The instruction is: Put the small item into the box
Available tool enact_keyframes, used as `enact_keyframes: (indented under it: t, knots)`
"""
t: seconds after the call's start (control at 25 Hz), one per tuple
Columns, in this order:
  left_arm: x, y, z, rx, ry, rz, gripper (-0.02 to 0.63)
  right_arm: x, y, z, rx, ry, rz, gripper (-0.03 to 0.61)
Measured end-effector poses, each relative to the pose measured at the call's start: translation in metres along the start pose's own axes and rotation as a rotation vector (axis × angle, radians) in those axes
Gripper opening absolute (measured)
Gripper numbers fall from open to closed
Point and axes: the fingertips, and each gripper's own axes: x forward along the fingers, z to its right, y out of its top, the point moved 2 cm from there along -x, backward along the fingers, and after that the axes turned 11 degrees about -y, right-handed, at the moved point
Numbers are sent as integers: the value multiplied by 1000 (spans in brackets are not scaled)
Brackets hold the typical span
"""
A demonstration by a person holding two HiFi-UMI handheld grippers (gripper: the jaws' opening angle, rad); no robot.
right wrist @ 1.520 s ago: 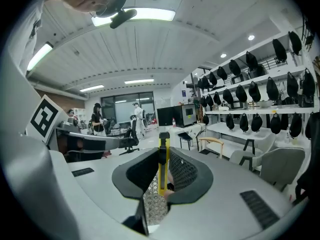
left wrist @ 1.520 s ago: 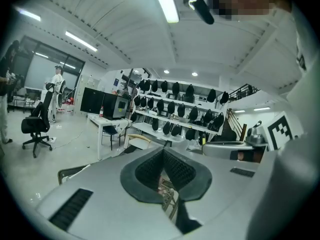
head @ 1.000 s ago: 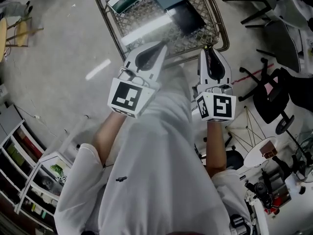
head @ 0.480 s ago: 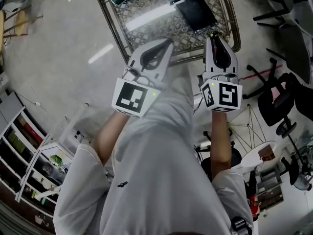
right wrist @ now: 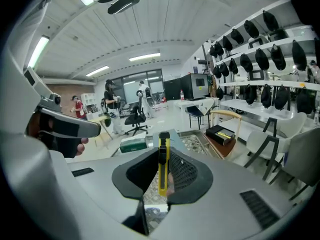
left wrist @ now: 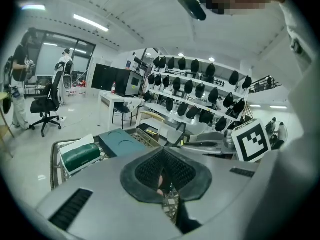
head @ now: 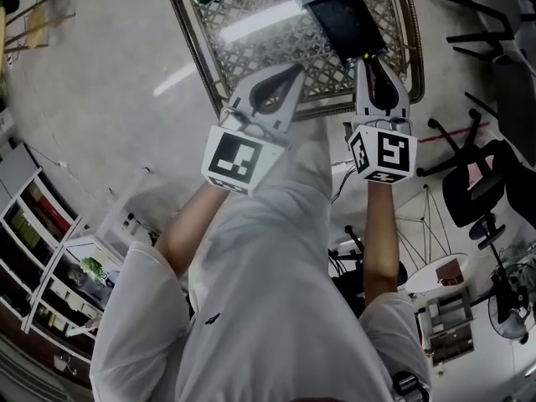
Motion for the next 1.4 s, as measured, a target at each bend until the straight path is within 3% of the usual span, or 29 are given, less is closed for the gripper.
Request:
enact_keyframes:
  t: [0.44,0.68,0.88,1.12,1.4]
  knots:
    - [33,-25,-24,-37,14,-21,2,62,-56,-2,-100,89,-156,54]
    - [41,-41,-30,-46,15,-47,2,88,-89,3,-191,96,-270,54]
    - [47,-49,-37,-79,14,-67,2,102,-109,3,-270,137,-366,54]
    - [54,-56,-44,-94,27,-77,2,118,-129,6,-276,189,-463,54]
    - [57,-59,-48,-119,42,-87,2,128,-153,10,-362,227,-621,54]
